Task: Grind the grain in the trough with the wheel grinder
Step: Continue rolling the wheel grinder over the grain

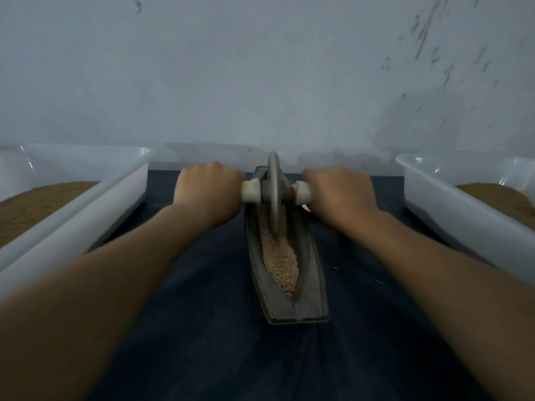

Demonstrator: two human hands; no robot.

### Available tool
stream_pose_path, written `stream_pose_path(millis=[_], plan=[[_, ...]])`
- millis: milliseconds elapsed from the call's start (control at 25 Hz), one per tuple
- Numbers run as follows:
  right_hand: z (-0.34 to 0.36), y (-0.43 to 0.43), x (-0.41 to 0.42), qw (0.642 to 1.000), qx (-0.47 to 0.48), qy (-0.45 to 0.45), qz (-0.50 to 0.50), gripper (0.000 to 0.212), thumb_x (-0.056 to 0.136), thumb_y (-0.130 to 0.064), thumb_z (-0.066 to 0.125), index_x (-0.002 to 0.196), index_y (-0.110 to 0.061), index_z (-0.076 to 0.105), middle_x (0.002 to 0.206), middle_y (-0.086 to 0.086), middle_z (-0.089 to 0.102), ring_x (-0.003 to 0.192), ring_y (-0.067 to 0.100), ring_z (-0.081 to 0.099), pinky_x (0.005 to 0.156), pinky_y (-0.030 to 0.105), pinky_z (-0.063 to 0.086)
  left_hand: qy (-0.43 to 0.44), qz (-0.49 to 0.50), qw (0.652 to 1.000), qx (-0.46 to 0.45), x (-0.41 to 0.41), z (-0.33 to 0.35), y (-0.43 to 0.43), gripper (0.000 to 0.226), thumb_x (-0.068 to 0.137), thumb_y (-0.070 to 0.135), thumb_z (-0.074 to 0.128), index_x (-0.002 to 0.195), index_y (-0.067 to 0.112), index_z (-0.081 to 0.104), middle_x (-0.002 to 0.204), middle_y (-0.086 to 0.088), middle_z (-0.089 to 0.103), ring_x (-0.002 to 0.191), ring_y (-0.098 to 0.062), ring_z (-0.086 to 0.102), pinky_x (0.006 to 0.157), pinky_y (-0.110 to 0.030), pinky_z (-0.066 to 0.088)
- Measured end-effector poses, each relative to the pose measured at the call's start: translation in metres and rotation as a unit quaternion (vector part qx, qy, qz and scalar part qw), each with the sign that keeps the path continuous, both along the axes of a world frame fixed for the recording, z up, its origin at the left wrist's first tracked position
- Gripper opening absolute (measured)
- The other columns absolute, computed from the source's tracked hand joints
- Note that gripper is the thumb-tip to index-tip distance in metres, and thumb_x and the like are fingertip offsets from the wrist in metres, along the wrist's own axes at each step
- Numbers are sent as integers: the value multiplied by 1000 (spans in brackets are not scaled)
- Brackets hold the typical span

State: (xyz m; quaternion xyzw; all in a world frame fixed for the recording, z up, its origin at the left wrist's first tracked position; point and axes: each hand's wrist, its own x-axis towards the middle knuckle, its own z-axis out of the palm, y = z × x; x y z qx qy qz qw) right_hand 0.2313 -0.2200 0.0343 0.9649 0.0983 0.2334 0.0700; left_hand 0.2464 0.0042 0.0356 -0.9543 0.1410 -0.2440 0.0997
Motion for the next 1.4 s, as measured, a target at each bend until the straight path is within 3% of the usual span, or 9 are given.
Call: stream_pose_path(millis=[160,360,560,680,840,960,1080,1320,1400], plan=[[8,-7,-8,997,-28,57,42,14,80,-37,68,86,-37,56,79,-9,60,76,21,64,55,30,41,70,-22,997,-16,-12,-5,16,8,85,37,61,93,36,60,82,7,56,72,-20,56,61,-33,41],[3,-37,-43,986,16,149,67,33,49,-56,56,81,-55,53,60,-15,57,49,4,54,40,25,35,-84,-105,989,61,-42,-4,31,26,62,45,64,66,42,39,55,16,16,42,-9,18,45,-16,13],[-12,-9,-3,998,44,-5,-46,14,89,-43,64,97,-32,59,90,0,67,81,28,62,61,32,37,-16,26,999,28,-8,9,-7,12,91,32,58,101,28,64,84,-1,55,78,-25,61,61,-34,39],[-12,-22,-15,996,51,70,-20,17,80,-42,66,78,-40,49,78,-10,56,72,20,56,57,30,36,-13,-10,999,42,-17,7,1,5,87,34,61,92,33,59,75,6,46,66,-19,50,57,-32,35],[-11,-30,-38,999,6,39,24,26,56,-41,64,76,-48,51,58,-15,48,48,5,45,42,19,25,-51,-54,996,51,-31,-10,25,22,75,38,66,73,39,44,60,13,34,49,-11,30,47,-24,18],[-2,-10,-13,995,33,91,-12,18,77,-37,70,75,-40,53,80,-10,63,68,16,57,55,28,41,-43,-16,998,32,-10,-5,5,3,84,33,63,86,33,60,71,5,49,60,-20,50,51,-29,32],[6,1,6,994,42,89,-39,10,89,-38,69,93,-34,61,94,-2,67,84,23,60,68,34,47,2,15,999,37,7,13,-10,18,90,33,59,106,29,66,94,-3,62,85,-28,64,64,-35,42],[-8,-20,-34,998,12,56,14,18,62,-36,67,75,-38,55,62,-13,50,51,8,45,45,21,26,-65,-82,994,43,-23,-9,17,10,67,41,66,74,38,60,56,15,30,44,-6,20,45,-19,14],[-7,-9,-23,998,15,69,-8,14,70,-36,70,80,-40,60,68,-13,55,56,10,49,47,22,27,-73,-65,994,41,-15,-9,11,9,70,38,66,78,37,62,59,13,35,46,-11,31,45,-21,19]])
